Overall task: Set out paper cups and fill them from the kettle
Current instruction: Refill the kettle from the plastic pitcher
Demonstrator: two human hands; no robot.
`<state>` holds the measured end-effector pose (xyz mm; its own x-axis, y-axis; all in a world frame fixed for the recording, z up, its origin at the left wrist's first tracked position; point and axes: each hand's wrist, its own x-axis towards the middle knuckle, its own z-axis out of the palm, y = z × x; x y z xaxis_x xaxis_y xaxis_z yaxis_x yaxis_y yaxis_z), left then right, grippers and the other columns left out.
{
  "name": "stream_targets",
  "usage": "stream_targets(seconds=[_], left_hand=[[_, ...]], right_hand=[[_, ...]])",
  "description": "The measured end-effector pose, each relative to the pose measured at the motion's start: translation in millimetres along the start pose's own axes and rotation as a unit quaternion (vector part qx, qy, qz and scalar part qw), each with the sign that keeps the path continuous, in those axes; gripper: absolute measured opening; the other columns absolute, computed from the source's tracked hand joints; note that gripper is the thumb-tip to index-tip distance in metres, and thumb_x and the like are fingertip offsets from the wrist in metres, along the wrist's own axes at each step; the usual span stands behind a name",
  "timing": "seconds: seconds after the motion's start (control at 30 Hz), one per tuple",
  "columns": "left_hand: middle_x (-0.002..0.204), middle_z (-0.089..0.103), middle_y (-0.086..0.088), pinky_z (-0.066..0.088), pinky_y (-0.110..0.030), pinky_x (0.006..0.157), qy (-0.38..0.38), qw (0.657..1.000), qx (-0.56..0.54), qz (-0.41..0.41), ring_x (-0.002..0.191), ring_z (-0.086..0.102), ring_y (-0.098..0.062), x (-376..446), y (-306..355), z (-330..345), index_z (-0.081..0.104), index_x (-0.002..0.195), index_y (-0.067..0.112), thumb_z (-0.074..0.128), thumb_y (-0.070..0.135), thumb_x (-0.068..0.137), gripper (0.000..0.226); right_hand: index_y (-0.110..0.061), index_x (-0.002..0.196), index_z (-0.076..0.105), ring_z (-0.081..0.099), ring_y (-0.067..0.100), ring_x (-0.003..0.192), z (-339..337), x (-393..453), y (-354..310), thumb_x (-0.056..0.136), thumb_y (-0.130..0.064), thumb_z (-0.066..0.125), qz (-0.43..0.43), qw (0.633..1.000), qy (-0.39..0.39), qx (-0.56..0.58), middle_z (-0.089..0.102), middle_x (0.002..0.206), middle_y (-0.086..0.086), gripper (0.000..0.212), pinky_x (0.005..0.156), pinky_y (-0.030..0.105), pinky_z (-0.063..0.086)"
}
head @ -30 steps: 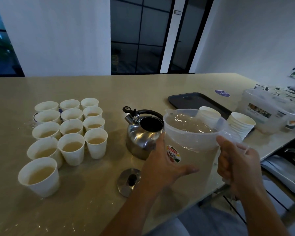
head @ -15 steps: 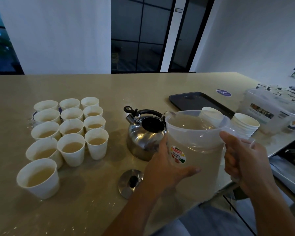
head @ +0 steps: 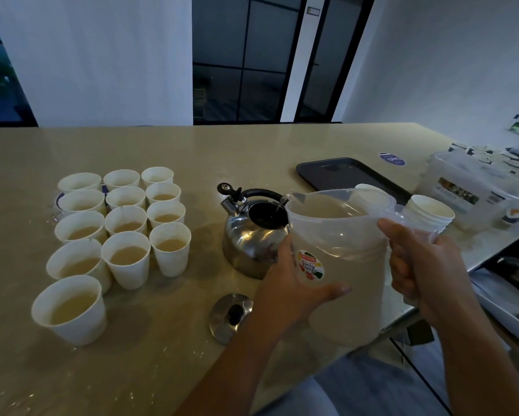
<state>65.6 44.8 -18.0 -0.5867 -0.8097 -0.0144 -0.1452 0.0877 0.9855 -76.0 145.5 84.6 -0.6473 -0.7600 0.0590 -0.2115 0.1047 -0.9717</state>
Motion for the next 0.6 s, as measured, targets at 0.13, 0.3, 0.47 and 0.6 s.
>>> stream_targets(seconds=[0.13, 0.3, 0.47, 0.6], left_hand=[[0.125, 0.050, 0.022, 0.050, -0.036, 0.099, -0.002, 1.000, -0.010, -0.002, 0.120, 0.051, -0.007, 0.0, 0.5, -0.2, 0.019, 0.143, 0.048, 0.091, 0.053, 0.054, 0.114], [0.133, 0.053, 0.015, 0.051, -0.043, 0.100, 0.006, 1.000, -0.017, -0.008, 0.123, 0.053, -0.012, 1.7, 0.0, 1.5, 0.021, 0.141, 0.049, 0.088, 0.063, 0.046, 0.117], [0.127, 0.056, 0.018, 0.053, -0.040, 0.097, 0.015, 1.000, -0.013, -0.003, 0.117, 0.057, -0.009, 1.3, -1.9, 3.9, 0.026, 0.137, 0.051, 0.088, 0.063, 0.046, 0.111], [0.121, 0.055, 0.023, 0.052, -0.036, 0.097, 0.019, 1.000, -0.009, -0.004, 0.113, 0.055, -0.003, 0.8, -1.9, 3.3, 0.027, 0.134, 0.051, 0.089, 0.060, 0.048, 0.107]], right_hand=[[-0.017, 0.058, 0.050, 0.031, 0.018, 0.045, 1.4, 1.2, -1.6, 0.082, -0.047, 0.069, 0.009, 1.000, 0.002, -0.009, 0.039, 0.053, 0.009, 0.043, 0.049, 0.026, 0.030], [-0.020, 0.054, 0.049, 0.031, 0.018, 0.044, 2.8, 2.9, -3.4, 0.085, -0.045, 0.068, 0.017, 1.000, 0.005, -0.013, 0.039, 0.050, 0.007, 0.044, 0.048, 0.026, 0.030], [-0.015, 0.058, 0.048, 0.029, 0.016, 0.043, 1.3, 3.9, -3.5, 0.086, -0.043, 0.067, 0.009, 1.000, 0.000, -0.013, 0.036, 0.051, 0.009, 0.044, 0.044, 0.023, 0.029], [-0.015, 0.056, 0.046, 0.028, 0.016, 0.042, 1.9, 4.3, -3.8, 0.086, -0.043, 0.067, 0.005, 1.000, 0.004, -0.018, 0.035, 0.049, 0.009, 0.046, 0.044, 0.022, 0.027]])
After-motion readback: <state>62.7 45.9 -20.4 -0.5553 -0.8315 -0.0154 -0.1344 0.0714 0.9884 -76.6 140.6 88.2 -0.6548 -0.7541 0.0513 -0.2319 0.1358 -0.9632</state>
